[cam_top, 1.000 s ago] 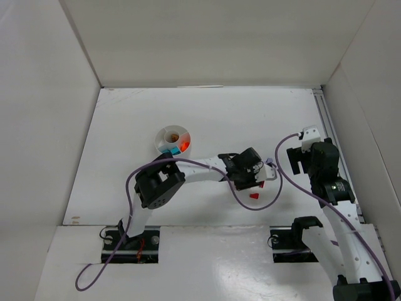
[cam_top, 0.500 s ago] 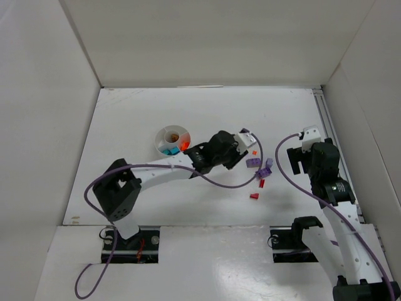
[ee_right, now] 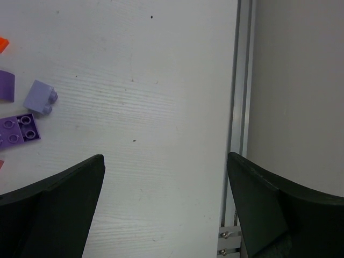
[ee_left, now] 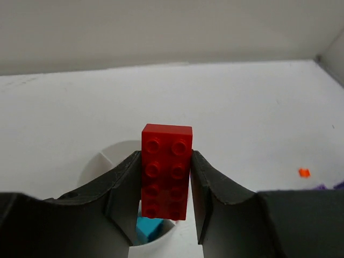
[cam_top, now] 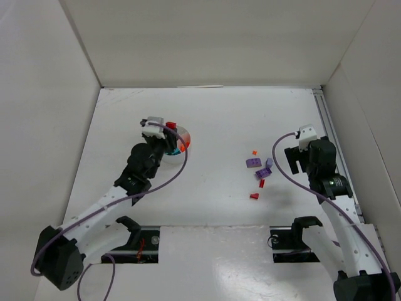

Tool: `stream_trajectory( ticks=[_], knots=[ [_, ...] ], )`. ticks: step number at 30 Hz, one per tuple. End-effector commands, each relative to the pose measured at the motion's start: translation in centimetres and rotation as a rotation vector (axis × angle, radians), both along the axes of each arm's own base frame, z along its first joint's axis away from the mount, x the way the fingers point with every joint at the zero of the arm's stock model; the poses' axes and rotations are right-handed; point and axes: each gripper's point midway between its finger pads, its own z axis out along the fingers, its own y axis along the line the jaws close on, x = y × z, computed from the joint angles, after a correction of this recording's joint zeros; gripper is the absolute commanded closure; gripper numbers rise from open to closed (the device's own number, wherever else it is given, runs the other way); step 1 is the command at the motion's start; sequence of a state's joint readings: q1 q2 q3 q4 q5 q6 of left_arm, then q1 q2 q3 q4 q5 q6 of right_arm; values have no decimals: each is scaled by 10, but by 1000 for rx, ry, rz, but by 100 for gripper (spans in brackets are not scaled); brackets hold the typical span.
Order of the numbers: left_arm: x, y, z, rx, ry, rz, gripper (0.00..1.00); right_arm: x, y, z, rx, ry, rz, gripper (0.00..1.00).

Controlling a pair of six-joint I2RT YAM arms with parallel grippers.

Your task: Sort the legos into containers by color

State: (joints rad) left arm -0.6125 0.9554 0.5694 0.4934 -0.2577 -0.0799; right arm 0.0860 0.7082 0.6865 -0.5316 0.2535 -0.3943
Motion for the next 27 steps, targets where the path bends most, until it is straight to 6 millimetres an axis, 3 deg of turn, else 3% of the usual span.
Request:
stream_trajectory(
  ticks=[1, 7, 9, 11, 15, 20, 27],
  knots=[
    [2, 37, 33, -130, -139, 107, 66, 12, 2, 16, 4, -67, 14, 0],
    [22, 75, 12, -148, -112, 188, 66, 14, 2, 22, 10, -85, 14, 0],
    [32, 77, -2, -155, -65, 180, 66, 15, 2, 19, 9, -76, 14, 0],
    [41, 84, 0, -178, -71, 172, 66, 15, 2, 19, 9, -76, 14, 0],
    [51, 80, -6, -183, -61, 123, 66, 18, 4, 17, 13, -61, 22, 0],
    [61, 73, -29, -166, 1, 104, 66, 21, 3, 17, 4, -50, 27, 0],
    [63, 70, -44, -169, 23, 93, 66, 21, 1, 17, 4, -50, 18, 0]
  ],
)
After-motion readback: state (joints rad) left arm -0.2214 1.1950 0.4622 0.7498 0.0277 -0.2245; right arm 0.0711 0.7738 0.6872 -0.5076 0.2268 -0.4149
